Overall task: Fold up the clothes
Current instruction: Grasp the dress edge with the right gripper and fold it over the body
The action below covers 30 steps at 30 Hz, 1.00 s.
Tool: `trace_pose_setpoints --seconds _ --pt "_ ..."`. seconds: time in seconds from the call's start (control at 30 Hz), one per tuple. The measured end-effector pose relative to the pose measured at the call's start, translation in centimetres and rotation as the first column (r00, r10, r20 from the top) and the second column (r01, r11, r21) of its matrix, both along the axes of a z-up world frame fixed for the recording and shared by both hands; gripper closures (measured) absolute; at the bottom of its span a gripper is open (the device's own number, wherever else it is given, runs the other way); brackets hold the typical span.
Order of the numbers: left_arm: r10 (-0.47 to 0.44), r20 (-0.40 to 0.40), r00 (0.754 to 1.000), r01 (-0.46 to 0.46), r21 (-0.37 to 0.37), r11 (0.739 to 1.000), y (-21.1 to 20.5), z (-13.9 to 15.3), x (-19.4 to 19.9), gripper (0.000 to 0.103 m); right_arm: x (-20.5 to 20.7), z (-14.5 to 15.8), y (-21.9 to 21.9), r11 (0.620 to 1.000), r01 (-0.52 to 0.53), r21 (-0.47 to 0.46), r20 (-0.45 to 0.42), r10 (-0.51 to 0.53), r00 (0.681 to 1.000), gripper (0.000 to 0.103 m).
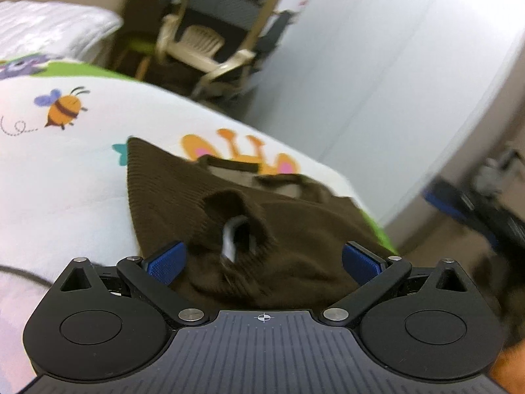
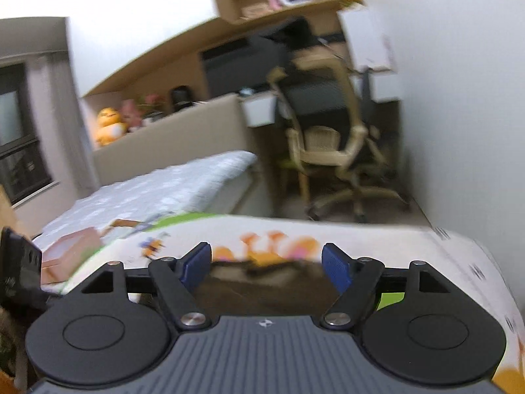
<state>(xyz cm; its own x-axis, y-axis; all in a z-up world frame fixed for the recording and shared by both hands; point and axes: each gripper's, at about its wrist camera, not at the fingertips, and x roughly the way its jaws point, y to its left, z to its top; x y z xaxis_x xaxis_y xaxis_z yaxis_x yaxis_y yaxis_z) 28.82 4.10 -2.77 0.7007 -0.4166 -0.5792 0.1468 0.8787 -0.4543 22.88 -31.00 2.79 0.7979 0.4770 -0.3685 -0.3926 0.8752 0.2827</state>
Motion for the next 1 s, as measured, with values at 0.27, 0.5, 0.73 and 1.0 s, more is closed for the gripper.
trace_pose_setpoints --seconds 0.27,0.5,0.73,1.0 --pt "-0.049 0.002 0.999 0.049 0.124 0.991 -2.2 -0.9 1.2 0.067 0.4 -3.4 -2.9 0.995 0.089 -0.038 -0.075 -0.092 0.993 0.028" --pt "0.013 0.254 0.967 -0.063 0.189 0.98 -0.4 2.7 -1.0 0.083 1.0 -1.9 0.5 0.993 0.054 -0.105 -0.001 -0.054 0.999 0.028" --pt "0.05 0.14 0.989 -0.092 0.312 0.946 1.0 -0.8 -1.3 0.042 3.9 -6.9 5.1 0.932 0.011 -0.364 -0.098 -0.05 0.994 0.02" --pt "0.062 0.27 0.961 -0.115 0.186 0.976 1.8 3.6 -3.7 0.018 4.3 -7.4 4.2 0.943 0.017 -0.331 -0.142 -0.068 0.988 0.008"
